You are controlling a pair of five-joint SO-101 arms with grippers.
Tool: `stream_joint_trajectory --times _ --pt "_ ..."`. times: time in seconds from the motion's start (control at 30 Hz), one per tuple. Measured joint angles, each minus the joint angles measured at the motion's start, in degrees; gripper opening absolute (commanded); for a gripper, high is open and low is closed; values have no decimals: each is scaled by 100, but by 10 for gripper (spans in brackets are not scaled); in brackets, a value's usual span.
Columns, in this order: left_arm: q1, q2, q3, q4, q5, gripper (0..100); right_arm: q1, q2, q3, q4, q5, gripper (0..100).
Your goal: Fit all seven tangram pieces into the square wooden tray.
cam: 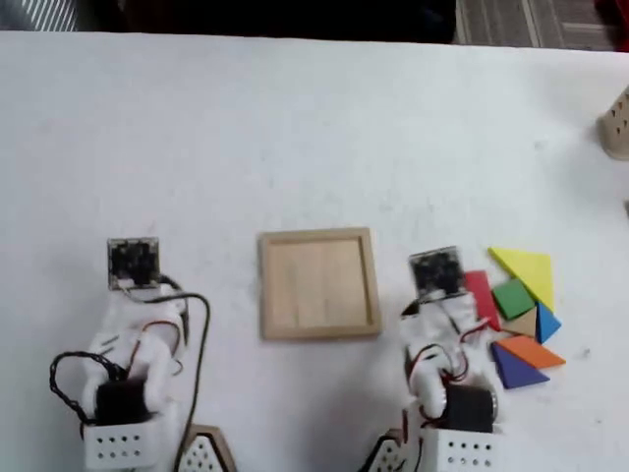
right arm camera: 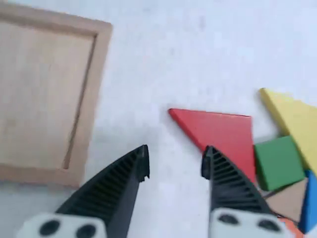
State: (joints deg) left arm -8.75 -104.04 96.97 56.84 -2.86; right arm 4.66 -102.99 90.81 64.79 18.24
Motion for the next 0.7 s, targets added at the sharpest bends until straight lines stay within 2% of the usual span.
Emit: stream_joint_trajectory --times 0.17,0.3,0.53,0.7 --pt "316 0 -193 202 0 174 782 0 0 -352 0 172" --pt "334 0 -809 818 0 177 879 0 0 -264 0 204" --pt "369 0 -1345 1196 0 177 1327 9 -624 97 70 214" --pt "396 914 -1732 1284 0 190 1618 756 -1336 123 457 214"
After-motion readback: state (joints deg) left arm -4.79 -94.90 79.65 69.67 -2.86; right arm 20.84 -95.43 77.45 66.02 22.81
